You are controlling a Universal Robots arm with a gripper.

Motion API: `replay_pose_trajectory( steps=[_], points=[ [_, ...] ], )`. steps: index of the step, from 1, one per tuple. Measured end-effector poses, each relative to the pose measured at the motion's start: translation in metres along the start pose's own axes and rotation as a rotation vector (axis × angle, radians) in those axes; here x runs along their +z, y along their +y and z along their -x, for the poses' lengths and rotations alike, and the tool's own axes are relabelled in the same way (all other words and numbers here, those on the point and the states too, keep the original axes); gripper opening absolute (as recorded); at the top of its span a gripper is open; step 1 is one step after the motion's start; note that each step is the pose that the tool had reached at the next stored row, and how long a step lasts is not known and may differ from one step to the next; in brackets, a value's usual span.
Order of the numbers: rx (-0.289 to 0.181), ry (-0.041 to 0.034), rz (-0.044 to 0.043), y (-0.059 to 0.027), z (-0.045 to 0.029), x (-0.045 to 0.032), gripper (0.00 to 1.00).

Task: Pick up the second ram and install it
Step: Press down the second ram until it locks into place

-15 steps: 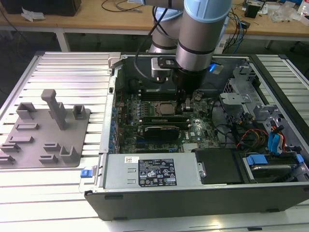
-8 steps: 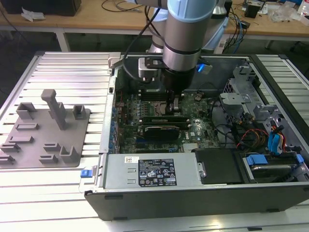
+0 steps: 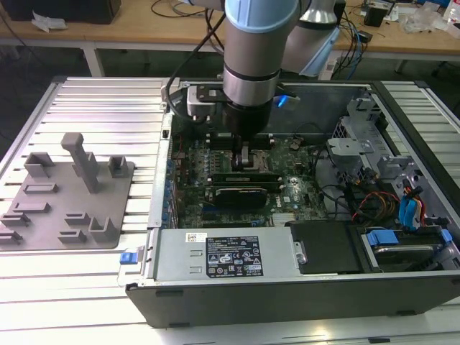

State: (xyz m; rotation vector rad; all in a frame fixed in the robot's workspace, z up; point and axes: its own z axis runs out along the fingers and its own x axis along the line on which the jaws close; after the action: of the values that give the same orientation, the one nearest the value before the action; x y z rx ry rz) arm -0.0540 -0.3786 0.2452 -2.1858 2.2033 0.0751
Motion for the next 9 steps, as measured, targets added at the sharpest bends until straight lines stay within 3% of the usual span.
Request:
replay_pose_trajectory(
  steps=[4, 9],
  points=[
    [0.0, -0.0001, 0.0, 0.0045, -0.0001, 0.0005, 0.08],
    [0.0, 0.0, 0.0, 0.005, -0.0005, 0.0076, 0.08]
  ],
)
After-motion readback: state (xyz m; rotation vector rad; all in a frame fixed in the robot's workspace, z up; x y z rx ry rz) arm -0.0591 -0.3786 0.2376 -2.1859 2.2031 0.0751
